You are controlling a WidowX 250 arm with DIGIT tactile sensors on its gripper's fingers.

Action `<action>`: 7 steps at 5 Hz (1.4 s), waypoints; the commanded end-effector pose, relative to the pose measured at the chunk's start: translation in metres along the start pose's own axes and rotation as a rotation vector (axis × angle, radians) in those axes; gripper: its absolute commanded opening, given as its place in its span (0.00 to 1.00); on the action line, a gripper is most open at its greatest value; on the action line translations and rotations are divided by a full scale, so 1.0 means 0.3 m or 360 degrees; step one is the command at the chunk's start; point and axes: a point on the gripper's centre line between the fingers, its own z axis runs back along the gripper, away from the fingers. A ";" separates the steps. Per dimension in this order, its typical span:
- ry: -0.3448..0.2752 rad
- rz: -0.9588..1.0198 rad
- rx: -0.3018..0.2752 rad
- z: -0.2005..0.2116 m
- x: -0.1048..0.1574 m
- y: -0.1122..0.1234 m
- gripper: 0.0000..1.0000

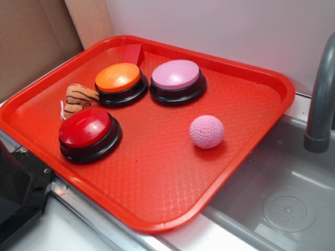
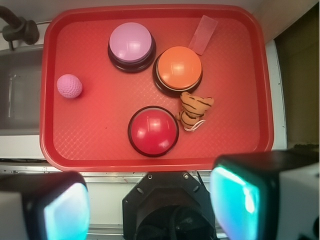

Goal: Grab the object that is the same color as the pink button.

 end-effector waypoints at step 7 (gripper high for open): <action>-0.0321 -0.1811 -0.0279 -0.421 0.220 -0.365 1.00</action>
